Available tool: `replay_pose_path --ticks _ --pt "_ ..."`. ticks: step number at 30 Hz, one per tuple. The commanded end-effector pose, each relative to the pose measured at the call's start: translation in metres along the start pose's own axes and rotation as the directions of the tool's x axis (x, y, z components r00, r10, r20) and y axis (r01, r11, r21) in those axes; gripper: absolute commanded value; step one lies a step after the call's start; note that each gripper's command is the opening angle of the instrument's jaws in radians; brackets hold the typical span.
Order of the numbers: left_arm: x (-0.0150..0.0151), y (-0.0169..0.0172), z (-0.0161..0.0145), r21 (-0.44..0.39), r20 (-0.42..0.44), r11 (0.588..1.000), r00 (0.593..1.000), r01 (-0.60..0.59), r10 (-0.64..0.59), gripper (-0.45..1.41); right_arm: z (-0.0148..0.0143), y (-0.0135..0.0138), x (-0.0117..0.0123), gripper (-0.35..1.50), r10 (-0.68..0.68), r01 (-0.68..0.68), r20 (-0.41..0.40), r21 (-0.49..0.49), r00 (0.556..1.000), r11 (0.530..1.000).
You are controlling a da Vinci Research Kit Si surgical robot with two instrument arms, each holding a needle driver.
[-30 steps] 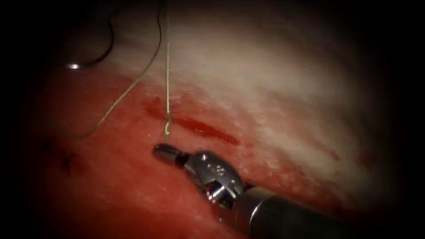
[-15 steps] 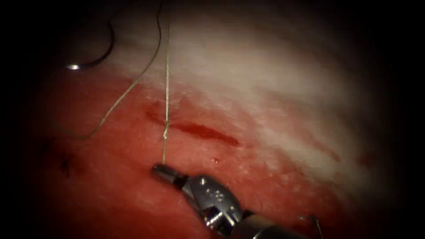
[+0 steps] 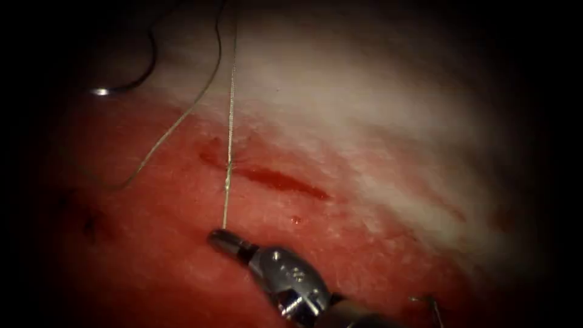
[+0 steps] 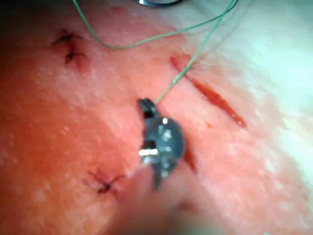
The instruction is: Wound Closure
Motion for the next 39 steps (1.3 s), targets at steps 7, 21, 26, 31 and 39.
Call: replay_pose_path --ticks 7,21,26,31,39 --pt "-0.0001 0.0003 0.0004 -0.003 -0.005 1.000 1.000 -0.002 0.002 -0.45 0.0010 0.0001 -0.0007 -0.35 -0.002 0.002 0.012 0.011 1.000 1.000" --pt "0.0075 0.0072 -0.0040 -0.140 -0.041 0.987 0.995 0.081 -0.087 -0.45 0.0021 0.0023 0.0022 1.09 0.012 -0.010 -0.013 0.121 1.000 0.993" --pt "0.0113 0.0104 -0.0070 -0.175 -0.070 0.975 0.986 0.135 -0.149 -0.45 0.0024 0.0031 0.0039 1.38 0.024 -0.017 -0.045 0.161 0.999 0.987" --pt "0.0148 0.0141 -0.0100 -0.209 -0.097 0.957 0.969 0.202 -0.225 -0.45 0.0020 0.0035 0.0059 1.35 0.008 0.001 -0.054 0.165 0.999 0.986" --pt "0.0197 0.0186 -0.0137 -0.284 -0.300 0.940 0.914 0.187 -0.272 -0.45 0.0050 0.0060 0.0078 1.28 0.001 0.010 -0.053 0.210 0.999 0.978"
